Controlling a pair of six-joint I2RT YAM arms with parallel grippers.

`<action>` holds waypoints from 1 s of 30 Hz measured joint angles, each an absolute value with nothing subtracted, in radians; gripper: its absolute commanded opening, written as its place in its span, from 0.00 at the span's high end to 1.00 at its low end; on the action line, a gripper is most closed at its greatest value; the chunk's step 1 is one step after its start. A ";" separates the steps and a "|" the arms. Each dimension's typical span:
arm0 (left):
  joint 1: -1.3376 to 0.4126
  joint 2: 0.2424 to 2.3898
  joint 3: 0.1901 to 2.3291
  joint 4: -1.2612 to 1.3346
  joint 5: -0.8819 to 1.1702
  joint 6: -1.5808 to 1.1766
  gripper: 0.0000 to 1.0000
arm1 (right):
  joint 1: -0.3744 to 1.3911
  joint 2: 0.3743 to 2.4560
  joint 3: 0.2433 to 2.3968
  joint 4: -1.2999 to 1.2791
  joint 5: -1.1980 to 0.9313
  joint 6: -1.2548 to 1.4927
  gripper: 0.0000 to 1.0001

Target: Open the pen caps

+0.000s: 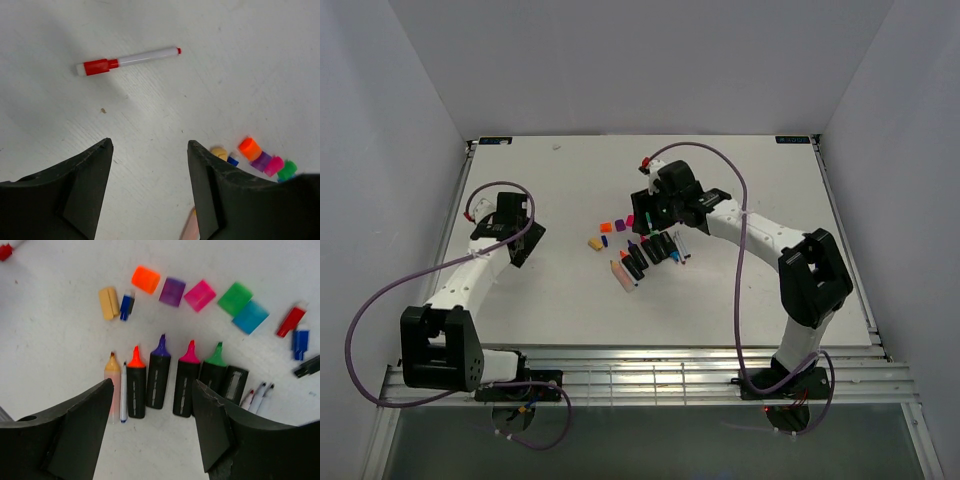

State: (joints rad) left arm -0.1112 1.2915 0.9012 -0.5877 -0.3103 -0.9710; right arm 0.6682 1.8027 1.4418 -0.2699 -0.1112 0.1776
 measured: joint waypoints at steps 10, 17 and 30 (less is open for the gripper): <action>0.028 1.473 0.961 -0.709 -0.291 -1.176 0.23 | 0.686 1.694 1.260 -0.190 -0.187 0.237 0.30; 0.094 1.538 1.016 -0.733 -0.280 -1.308 0.23 | 0.686 1.663 1.243 -0.147 -0.186 0.242 0.30; 0.167 1.645 1.035 -0.736 -0.226 -1.470 0.21 | 0.686 1.663 1.228 -0.138 -0.186 0.247 0.30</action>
